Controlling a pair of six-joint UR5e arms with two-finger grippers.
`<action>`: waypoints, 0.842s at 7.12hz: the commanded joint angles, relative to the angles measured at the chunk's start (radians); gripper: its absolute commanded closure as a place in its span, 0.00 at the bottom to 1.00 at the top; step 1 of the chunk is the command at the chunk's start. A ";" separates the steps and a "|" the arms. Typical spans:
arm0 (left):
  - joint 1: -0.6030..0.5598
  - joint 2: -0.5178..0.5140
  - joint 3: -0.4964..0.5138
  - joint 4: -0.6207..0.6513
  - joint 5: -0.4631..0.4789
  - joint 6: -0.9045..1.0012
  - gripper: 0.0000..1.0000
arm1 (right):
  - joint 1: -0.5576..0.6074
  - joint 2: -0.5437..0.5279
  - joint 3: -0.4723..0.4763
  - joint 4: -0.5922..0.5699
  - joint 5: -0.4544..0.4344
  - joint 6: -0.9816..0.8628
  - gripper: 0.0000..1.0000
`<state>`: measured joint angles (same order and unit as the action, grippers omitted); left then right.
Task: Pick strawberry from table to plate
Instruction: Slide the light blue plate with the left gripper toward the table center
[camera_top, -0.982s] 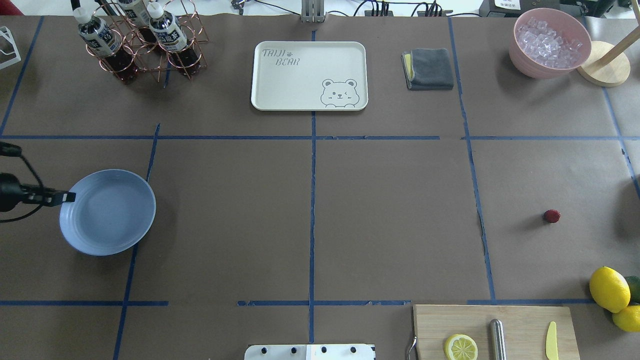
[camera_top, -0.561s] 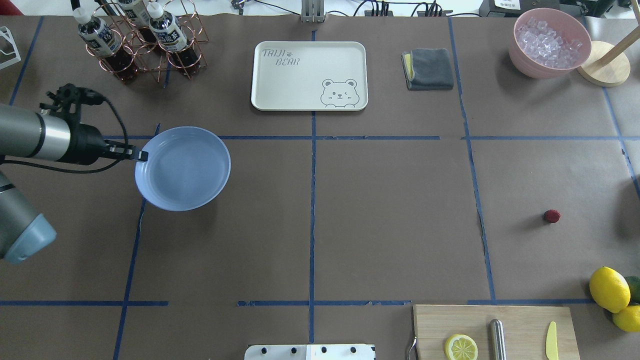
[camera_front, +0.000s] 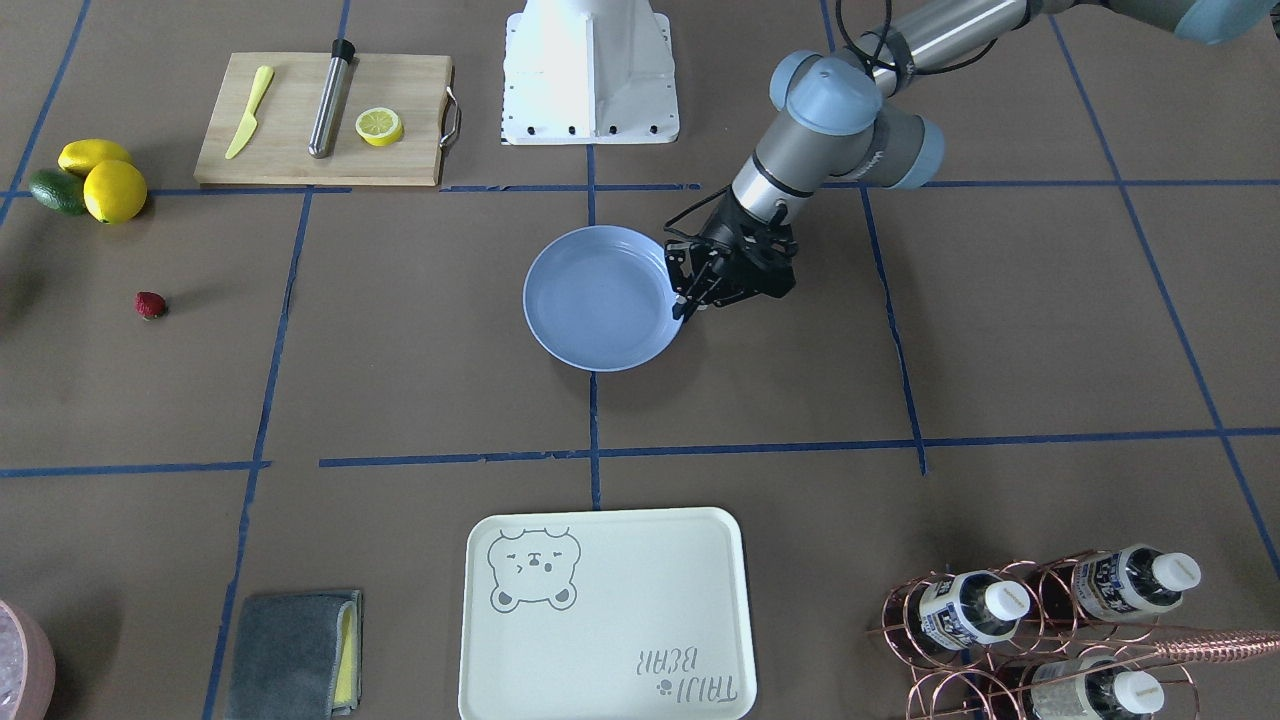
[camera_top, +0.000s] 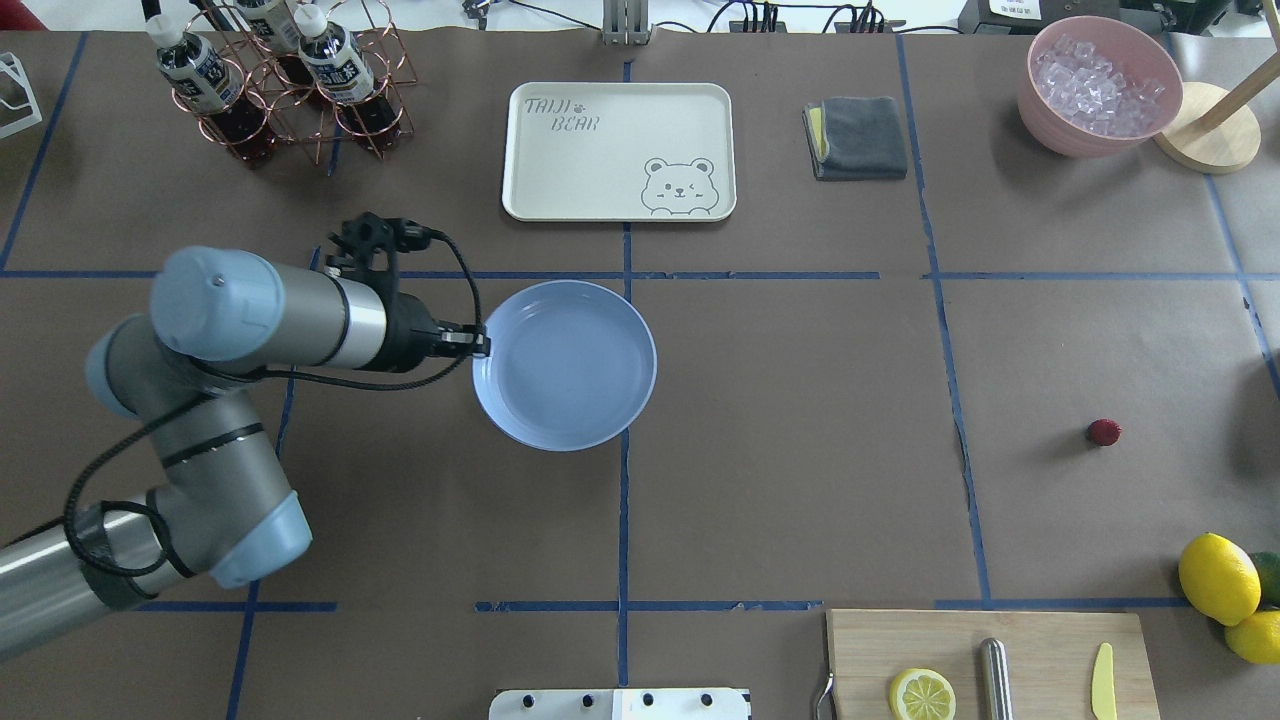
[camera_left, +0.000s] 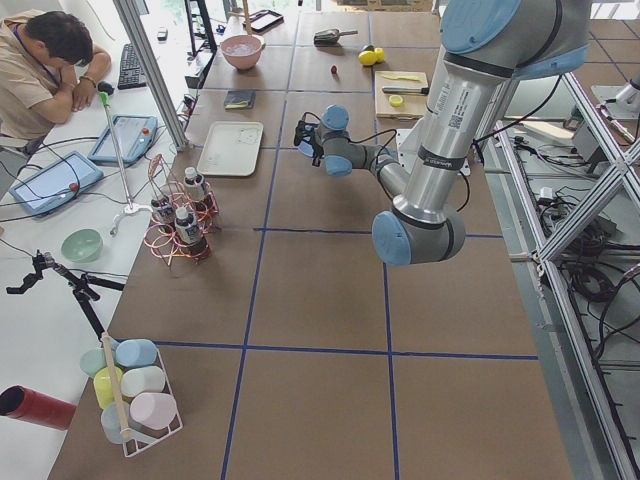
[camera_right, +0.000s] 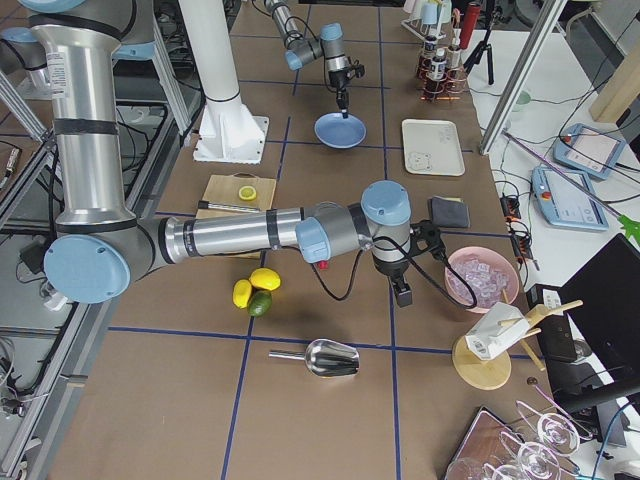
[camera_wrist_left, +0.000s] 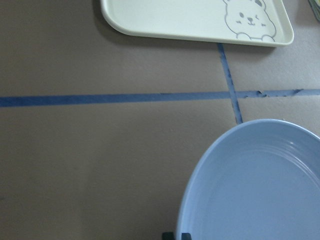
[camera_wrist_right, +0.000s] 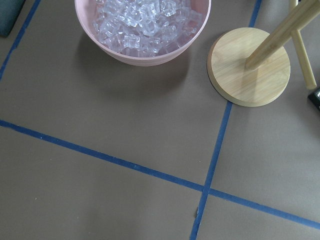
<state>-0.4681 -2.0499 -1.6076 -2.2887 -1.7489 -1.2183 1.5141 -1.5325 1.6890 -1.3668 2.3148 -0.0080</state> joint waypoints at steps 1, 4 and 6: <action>0.040 -0.023 0.041 -0.002 0.046 0.000 1.00 | 0.000 0.000 0.000 0.000 0.000 0.000 0.00; 0.035 -0.019 0.037 -0.002 0.048 0.006 0.01 | -0.002 0.000 0.001 0.000 0.000 0.000 0.00; -0.067 0.041 -0.061 0.059 -0.045 0.128 0.00 | -0.002 0.005 0.017 0.000 0.002 0.019 0.00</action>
<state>-0.4693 -2.0526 -1.6040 -2.2716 -1.7281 -1.1798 1.5127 -1.5306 1.6957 -1.3668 2.3151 -0.0028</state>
